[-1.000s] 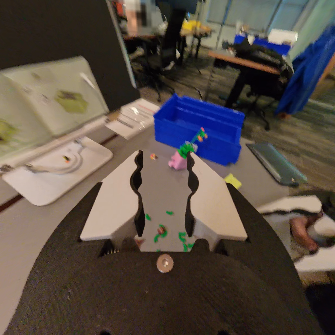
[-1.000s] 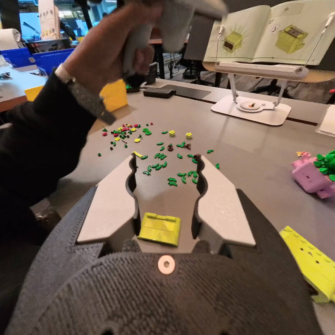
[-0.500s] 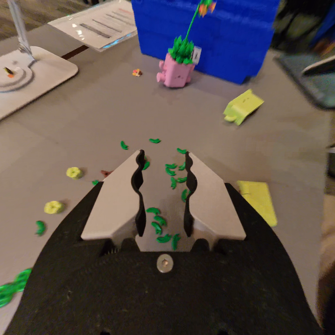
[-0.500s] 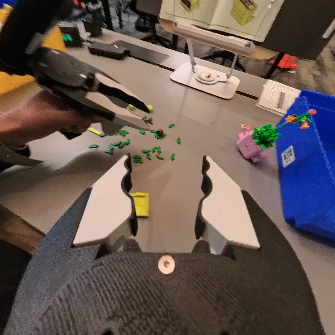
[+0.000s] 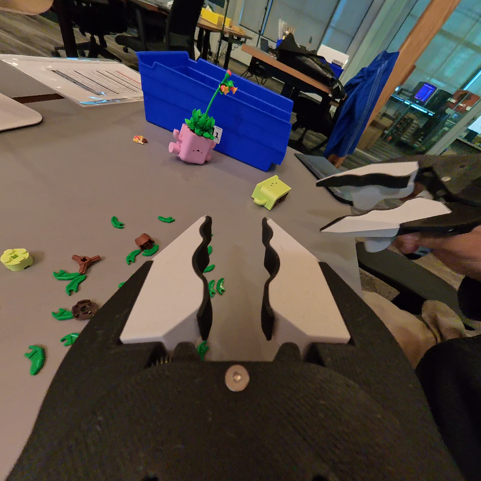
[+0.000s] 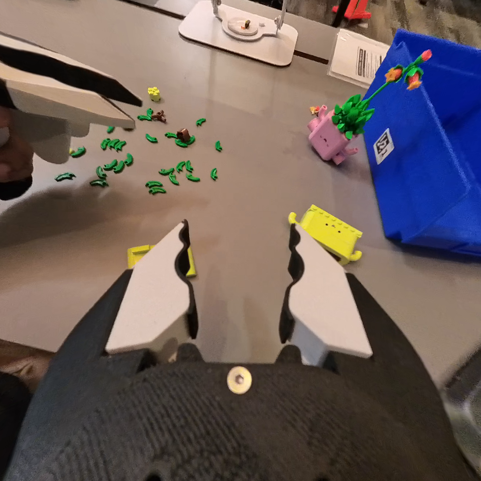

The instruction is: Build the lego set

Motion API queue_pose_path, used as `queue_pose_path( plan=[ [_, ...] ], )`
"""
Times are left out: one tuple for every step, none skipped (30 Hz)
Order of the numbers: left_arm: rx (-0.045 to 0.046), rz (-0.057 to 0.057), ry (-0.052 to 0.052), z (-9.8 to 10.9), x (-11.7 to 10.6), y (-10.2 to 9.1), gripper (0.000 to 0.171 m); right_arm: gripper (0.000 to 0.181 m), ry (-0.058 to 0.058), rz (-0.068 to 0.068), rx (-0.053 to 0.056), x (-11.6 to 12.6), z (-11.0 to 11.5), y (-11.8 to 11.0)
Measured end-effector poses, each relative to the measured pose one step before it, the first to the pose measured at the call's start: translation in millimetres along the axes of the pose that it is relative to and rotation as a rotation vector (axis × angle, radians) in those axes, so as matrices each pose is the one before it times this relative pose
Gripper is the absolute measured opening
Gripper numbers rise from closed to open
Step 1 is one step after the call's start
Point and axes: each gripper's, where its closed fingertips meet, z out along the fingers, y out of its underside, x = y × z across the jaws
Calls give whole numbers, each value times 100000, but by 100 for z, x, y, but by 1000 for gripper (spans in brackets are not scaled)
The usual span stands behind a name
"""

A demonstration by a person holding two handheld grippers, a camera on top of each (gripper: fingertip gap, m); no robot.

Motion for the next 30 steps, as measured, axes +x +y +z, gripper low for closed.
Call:
queue_pose_path(
  plan=[
    [447, 4, 194, -34, 42, -74, 37, 76, -491, 1109, 1590, -70, 350, 245],
    [-76, 407, -280, -39, -35, 8, 37, 75, -458, 447, 1248, -39, 344, 337],
    [-258, 828, -839, -16, -122, 64, 36, 75, -107, -286, 948, 52, 334, 393],
    [-356, 1119, -1123, -5, -184, 114, 36, 74, 1104, -893, 506, 283, 270, 488],
    [-318, 1251, -1238, 11, -216, 167, 34, 74, 1626, -776, 63, 453, 213, 559],
    [-223, 1009, -1244, 25, -235, 172, 34, 74, 1379, -73, 124, 495, 140, 539],
    [43, 602, -808, 46, -182, 125, 33, 75, 1383, 665, 531, 566, 73, 493],
    [409, 247, -283, 53, -84, 79, 32, 75, 1798, 1312, 809, 686, 11, 471],
    [547, -130, -161, 70, -56, 42, 32, 74, 1343, 2077, 818, 681, -8, 494],
    [722, -325, 108, 65, 2, -8, 32, 74, 790, 2917, 621, 634, 7, 528],
    [817, -351, 386, 87, 56, -32, 32, 73, 342, 3306, 329, 586, 16, 545],
    [712, -214, 478, 83, 104, -27, 31, 72, -156, 3443, 340, 505, 20, 445],
    [510, 116, 311, 82, 103, -10, 31, 69, -830, 3579, 1066, 379, -92, 55],
    [39, 612, -100, 86, 62, 62, 31, 67, -1164, 2584, 2522, 289, -152, -395],
    [-398, 1026, -635, 95, -21, 129, 31, 68, 584, 1332, 1420, 446, -70, -223],
    [-652, 1167, -618, 119, -18, 176, 31, 68, 1303, 125, -466, 476, 18, 123],
    [-879, 867, -281, 127, 3, 199, 31, 67, 718, -251, -647, 292, 31, 140],
    [-777, 154, 354, 91, 91, 96, 31, 67, 372, -108, 389, 149, -1, -42],
    [-148, 15, 322, 56, 90, 15, 31, 66, 999, 59, 777, 208, 0, -118],
    [321, -168, 174, 14, 52, -28, 30, 65, 1125, 381, 442, 255, 30, -62],
    [576, -506, 403, 4, 76, -65, 30, 64, 418, 811, 21, 193, 93, -44],
    [218, -904, 623, 27, 73, -11, 30, 64, 256, 834, -320, 227, 150, -35],
    [-99, -1058, 833, 48, 93, 38, 31, 65, 732, 525, 75, 316, 203, -115],
    [8, -987, 852, 45, 79, 21, 31, 66, 463, -165, 250, 270, 256, -168],
    [208, -810, 635, 14, 67, -10, 31, 67, 193, -1486, -1808, 199, 315, 104],
    [262, -515, 278, -4, -3, -23, 31, 67, 599, -3201, -4246, 218, 347, 459],
    [238, -395, 95, -27, -26, -22, 31, 72, 1584, -4407, -3371, 256, 296, 361],
    [373, -429, 43, -47, -42, -38, 31, 77, 1646, -4043, -2163, 171, 198, 239],
    [358, -596, 85, -38, -53, -48, 31, 78, 1056, -2583, -1336, 50, 117, 130],
    [200, -758, 175, -13, -64, -13, 31, 78, 879, -1017, -837, 20, 71, 75]
  ],
)
